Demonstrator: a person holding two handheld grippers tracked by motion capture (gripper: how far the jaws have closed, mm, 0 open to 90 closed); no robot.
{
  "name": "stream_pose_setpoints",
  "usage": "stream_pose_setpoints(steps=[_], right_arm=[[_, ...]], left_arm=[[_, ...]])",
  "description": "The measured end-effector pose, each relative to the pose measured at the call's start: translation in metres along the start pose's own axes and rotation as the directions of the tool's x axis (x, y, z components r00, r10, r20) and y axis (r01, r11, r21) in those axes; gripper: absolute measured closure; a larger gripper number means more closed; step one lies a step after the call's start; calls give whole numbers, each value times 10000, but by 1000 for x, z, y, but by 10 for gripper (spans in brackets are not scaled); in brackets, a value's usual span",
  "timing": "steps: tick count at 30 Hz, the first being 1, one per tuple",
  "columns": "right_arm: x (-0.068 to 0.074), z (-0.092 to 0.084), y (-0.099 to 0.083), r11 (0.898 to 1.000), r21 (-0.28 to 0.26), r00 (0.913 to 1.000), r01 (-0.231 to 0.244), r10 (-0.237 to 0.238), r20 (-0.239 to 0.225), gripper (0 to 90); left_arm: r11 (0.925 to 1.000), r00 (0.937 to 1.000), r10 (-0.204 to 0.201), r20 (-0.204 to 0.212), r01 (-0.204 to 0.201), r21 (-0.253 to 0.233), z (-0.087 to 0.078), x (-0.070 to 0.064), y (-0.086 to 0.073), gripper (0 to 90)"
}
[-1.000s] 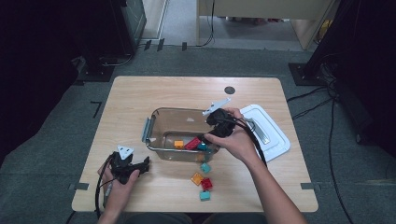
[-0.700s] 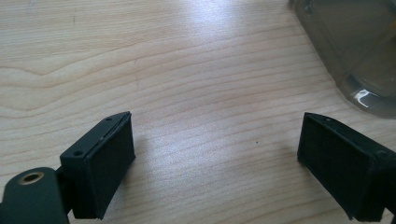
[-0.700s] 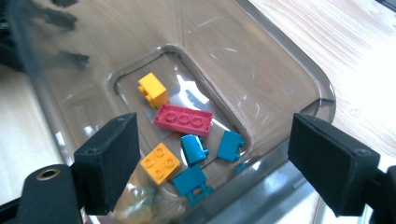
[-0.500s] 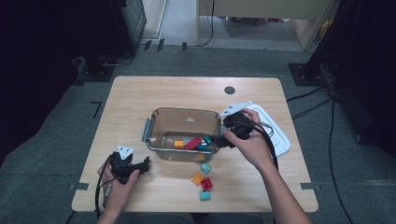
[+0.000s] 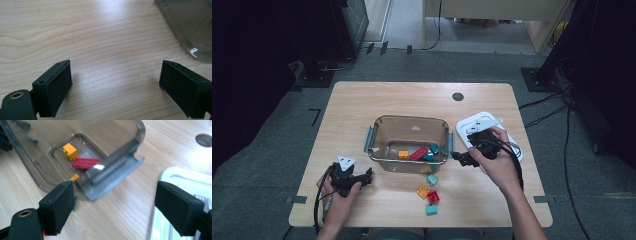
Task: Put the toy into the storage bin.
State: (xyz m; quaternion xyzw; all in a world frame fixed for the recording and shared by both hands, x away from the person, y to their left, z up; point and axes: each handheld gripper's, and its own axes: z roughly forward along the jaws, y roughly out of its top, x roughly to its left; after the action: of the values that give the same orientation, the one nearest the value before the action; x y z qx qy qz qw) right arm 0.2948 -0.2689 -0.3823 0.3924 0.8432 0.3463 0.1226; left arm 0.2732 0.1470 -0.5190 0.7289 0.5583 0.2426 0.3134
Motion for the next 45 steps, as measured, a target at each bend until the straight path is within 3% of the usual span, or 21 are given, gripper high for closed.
stream_pose_setpoints(steps=[8,22,26,34,40,45], right_arm=[[-5,-6,-28,9982,-253,9977,-547,556,390,170],[-1,16,-83,9899,-83,9897,-1417,1419,194,192],[5,24,-92,9871,-69,9870,-1602,1603,146,219],[22,44,-103,9869,267,9860,-1592,1603,-461,241],[40,59,-100,9897,423,9879,-1366,1393,-677,265],[56,70,-96,9899,94,9876,-1413,1416,-678,363]], left_arm=[[10000,10000,-5,8,5,12,0,0,0,106],[10000,10000,-2,29,2,8,-1,0,-1,108],[10000,10000,4,34,-4,8,-1,0,-1,108],[10000,10000,-10,29,10,-2,-1,0,0,107],[10000,10000,-6,41,6,-4,0,0,0,107],[10000,10000,-7,39,7,-5,0,0,0,107]])
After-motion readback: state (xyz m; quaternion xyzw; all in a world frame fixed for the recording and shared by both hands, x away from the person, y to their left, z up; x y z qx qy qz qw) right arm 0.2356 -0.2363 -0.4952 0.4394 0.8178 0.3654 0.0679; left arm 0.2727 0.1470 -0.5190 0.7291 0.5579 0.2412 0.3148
